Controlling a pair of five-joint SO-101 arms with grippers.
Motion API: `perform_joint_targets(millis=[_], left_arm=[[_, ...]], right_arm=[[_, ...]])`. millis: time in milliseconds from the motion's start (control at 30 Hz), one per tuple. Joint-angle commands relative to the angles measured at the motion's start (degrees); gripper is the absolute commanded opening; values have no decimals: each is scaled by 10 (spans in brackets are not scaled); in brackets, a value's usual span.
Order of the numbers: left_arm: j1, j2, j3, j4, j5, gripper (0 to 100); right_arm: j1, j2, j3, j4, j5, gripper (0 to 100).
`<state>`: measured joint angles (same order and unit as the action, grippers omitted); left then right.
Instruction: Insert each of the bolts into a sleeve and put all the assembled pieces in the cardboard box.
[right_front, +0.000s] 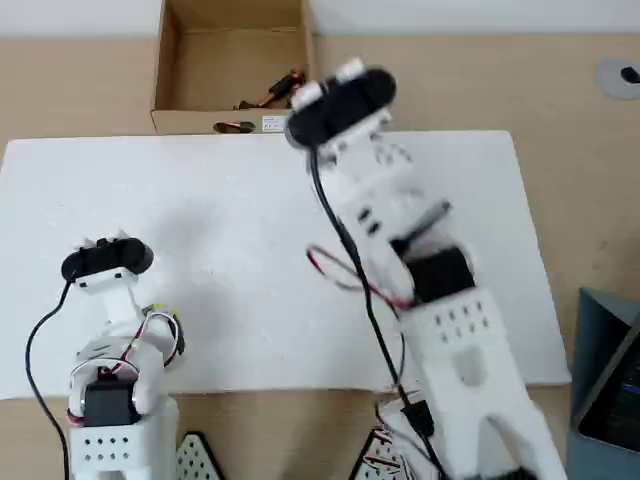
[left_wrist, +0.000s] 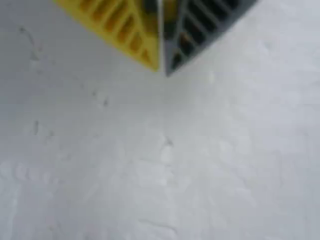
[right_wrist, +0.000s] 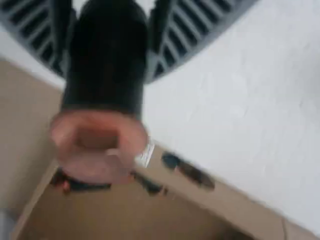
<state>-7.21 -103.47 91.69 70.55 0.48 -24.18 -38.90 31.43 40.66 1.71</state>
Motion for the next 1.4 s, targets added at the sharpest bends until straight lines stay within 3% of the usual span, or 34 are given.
perform_joint_targets(millis=[0,633,1000,1133,1367], left_arm=[[-5,-4,-3,-4,-1,3],[-4,-4,-3,-2,0,3],[-4,-4,-4,-2,-1,3],[-4,-4,-4,-1,-1,3],[-4,-4,-4,-1,-1,3]], right_arm=[[6,83,-114,-40,0,9],[7,597,-523,-188,127,10],[7,879,-809,-164,248,51],[7,933,-892,-107,251,162],[6,1002,-998,-69,253,166]])
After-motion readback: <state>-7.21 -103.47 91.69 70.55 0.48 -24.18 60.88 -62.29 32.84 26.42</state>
